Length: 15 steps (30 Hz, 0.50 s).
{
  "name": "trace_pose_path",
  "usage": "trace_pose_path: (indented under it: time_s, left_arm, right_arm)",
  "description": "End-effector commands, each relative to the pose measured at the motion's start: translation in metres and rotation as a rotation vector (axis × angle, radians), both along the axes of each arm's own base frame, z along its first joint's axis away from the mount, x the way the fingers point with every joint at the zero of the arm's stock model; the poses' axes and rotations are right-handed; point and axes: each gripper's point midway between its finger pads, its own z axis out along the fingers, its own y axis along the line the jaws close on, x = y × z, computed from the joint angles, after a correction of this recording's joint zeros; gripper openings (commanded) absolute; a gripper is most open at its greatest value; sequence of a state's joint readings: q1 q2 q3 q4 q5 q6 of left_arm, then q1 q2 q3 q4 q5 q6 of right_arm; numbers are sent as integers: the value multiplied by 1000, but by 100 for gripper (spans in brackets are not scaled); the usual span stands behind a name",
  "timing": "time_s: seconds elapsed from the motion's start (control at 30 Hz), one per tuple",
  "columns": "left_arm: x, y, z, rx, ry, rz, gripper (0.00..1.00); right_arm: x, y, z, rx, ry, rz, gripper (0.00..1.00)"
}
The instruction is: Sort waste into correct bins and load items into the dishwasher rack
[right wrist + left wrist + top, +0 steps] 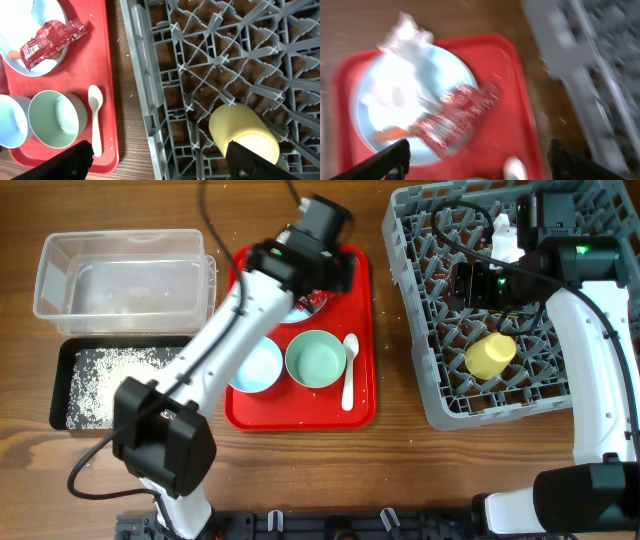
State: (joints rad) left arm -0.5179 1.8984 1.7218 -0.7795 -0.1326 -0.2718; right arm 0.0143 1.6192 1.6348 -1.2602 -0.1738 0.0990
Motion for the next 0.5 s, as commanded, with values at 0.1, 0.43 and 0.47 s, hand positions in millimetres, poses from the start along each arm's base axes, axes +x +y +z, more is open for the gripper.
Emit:
trace_pose_path:
  time_s: [0.1, 0.43, 0.47]
  left_arm:
    - [74, 69, -60, -9, -8, 210, 92]
    - [66, 73, -166, 45, 180, 253, 65]
    - [65, 73, -169, 47, 185, 253, 59]
  right_arm:
    - [-1, -4, 3, -25, -16, 11, 88]
    - [-1, -4, 2, -25, -12, 11, 88]
    - [-1, -4, 1, -25, -9, 11, 88]
